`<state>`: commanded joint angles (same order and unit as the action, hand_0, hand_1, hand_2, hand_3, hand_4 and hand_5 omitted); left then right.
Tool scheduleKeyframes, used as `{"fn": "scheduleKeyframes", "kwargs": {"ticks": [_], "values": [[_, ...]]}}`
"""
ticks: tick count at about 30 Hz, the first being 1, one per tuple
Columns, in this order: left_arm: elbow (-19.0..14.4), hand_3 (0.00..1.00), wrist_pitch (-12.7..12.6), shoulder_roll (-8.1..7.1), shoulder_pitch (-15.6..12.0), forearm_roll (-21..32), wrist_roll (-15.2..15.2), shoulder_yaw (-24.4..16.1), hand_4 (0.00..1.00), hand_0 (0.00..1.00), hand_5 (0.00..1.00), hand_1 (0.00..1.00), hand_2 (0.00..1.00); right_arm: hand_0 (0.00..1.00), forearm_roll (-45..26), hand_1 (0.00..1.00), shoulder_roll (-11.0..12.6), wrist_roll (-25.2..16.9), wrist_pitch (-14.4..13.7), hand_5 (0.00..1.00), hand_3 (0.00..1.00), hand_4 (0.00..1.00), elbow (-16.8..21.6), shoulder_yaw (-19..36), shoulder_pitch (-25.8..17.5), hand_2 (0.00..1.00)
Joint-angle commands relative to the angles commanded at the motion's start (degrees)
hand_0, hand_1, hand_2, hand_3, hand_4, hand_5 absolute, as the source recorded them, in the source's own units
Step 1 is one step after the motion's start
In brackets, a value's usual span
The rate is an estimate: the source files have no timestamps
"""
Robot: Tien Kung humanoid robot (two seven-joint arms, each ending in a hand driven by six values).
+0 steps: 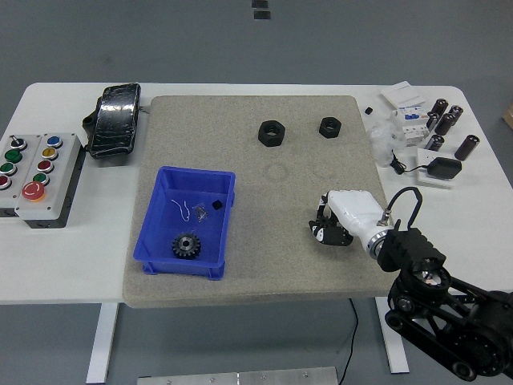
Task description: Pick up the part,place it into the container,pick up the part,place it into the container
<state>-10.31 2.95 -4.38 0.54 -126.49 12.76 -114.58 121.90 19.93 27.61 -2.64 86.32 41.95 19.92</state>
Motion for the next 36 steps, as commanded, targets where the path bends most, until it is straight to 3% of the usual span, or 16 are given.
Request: {"fn": "scheduleKeyframes", "kwargs": {"ticks": [11,16,18,19,24,25,36], "values": [[0.0,0.617,0.2,0.12,0.2,-0.4,0.2,0.1,0.725,0.671,0.463,0.684,0.673,0.304,-0.9,0.475,-9.3,-1.9,-3.3,0.274,0.418,0.521,-0.9,-9.4,11.6,0.352],[0.0,0.619,0.2,-0.02,0.2,-0.4,0.4,0.2,0.737,0.671,0.475,0.683,0.674,0.329,-3.4,0.482,-12.5,-4.5,-5.1,0.276,0.440,0.518,-1.9,-14.4,16.1,0.367],[0.0,0.619,0.2,-0.04,0.3,-0.4,0.4,0.3,0.737,0.671,0.475,0.683,0.674,0.329,-4.3,0.482,-13.2,-5.6,-5.2,0.276,0.440,0.518,-2.2,-15.8,17.1,0.367],[0.0,0.618,0.3,-0.05,0.3,-0.4,0.5,0.3,0.738,0.671,0.477,0.683,0.674,0.477,-4.7,0.584,-13.5,-6.2,-5.1,0.270,0.630,0.526,-2.3,-16.4,17.5,0.602],[0.0,0.618,0.3,-0.10,0.4,-0.3,0.6,0.4,0.738,0.671,0.477,0.683,0.674,0.477,-5.5,0.584,-15.2,-8.2,-3.2,0.270,0.630,0.526,-4.7,-19.0,20.0,0.602],[0.0,0.619,0.3,-0.12,0.4,-0.2,0.6,0.4,0.739,0.671,0.477,0.684,0.674,0.647,-5.3,0.741,-15.5,-8.3,-2.9,0.295,0.699,0.608,-5.3,-19.3,20.2,0.741],[0.0,0.618,0.4,-0.26,0.4,-0.6,0.6,0.3,0.739,0.670,0.477,0.683,0.673,0.660,-4.1,0.785,-16.5,-7.8,-2.2,0.312,0.726,0.645,-9.2,-20.7,20.4,0.780]]}}
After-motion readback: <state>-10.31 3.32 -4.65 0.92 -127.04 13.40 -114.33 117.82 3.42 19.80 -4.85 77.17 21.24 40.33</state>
